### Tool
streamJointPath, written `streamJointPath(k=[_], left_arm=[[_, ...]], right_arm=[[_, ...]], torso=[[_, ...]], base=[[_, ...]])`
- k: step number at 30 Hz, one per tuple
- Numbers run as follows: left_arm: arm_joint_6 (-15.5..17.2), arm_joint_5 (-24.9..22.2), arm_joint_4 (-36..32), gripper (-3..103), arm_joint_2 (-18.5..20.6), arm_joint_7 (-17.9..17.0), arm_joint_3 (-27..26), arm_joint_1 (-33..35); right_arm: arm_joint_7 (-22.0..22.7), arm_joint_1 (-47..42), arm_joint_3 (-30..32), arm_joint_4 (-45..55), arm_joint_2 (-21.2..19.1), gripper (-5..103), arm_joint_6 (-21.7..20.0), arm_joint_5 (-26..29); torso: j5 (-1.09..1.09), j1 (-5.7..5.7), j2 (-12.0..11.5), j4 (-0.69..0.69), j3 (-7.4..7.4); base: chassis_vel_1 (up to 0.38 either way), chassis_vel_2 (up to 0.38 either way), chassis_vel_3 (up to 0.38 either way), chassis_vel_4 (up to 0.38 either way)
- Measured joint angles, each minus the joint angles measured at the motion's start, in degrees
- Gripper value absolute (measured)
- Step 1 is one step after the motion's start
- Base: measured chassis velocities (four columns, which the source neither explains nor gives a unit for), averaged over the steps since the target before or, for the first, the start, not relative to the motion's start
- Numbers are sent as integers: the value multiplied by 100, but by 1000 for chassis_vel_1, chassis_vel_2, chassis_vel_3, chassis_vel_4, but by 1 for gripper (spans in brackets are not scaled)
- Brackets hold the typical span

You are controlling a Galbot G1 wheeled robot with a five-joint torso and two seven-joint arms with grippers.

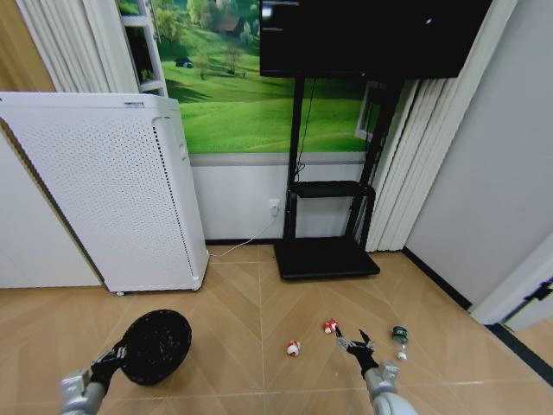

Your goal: Pick up the trash bin and place the garbage on the floor into it.

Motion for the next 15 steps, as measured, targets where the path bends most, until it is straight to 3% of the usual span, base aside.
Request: streamJointPath(k=[15], left_arm=[[-99, -58, -201, 7, 211, -167, 630, -650]], right_arm=[[81, -18, -16, 190, 7, 100, -46, 216]], torso=[[0, 0, 1, 1, 0]], base=[[0, 0, 0, 0]])
